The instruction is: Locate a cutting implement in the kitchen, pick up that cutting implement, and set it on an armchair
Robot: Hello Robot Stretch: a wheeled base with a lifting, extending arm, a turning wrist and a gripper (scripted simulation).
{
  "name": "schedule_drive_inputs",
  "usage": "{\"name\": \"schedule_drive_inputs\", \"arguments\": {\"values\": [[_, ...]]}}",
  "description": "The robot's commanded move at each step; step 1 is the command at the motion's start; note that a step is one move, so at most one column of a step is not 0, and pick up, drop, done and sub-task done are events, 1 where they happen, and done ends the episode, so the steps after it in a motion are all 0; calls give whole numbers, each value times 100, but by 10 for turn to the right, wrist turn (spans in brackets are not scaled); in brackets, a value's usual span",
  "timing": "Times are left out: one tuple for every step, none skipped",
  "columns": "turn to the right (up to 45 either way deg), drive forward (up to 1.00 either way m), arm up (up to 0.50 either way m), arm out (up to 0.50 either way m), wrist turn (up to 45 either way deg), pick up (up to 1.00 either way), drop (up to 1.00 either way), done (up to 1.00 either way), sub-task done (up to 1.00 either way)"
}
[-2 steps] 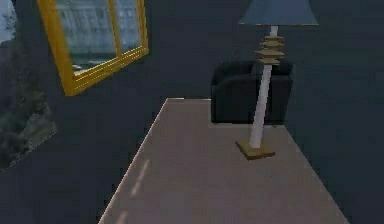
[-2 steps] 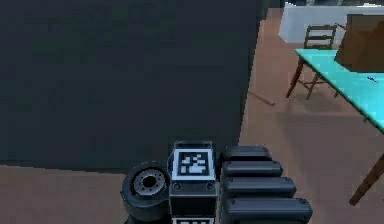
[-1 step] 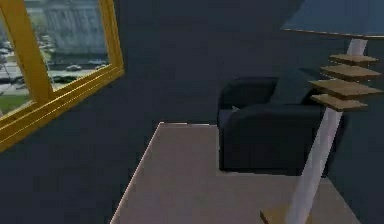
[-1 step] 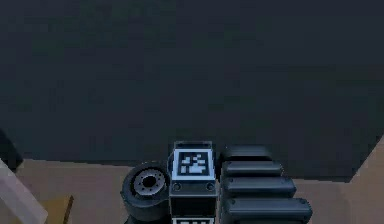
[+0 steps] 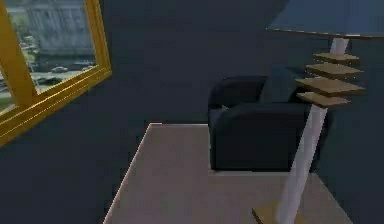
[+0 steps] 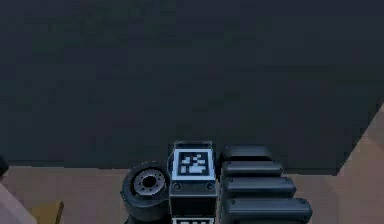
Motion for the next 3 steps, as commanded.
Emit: {"name": "schedule_drive_inputs", "arguments": {"values": [[0,100,0,0,0,0,0,0,0],[0,30,0,0,0,0,0,0,0],[390,0,0,0,0,0,0,0,0]]}}
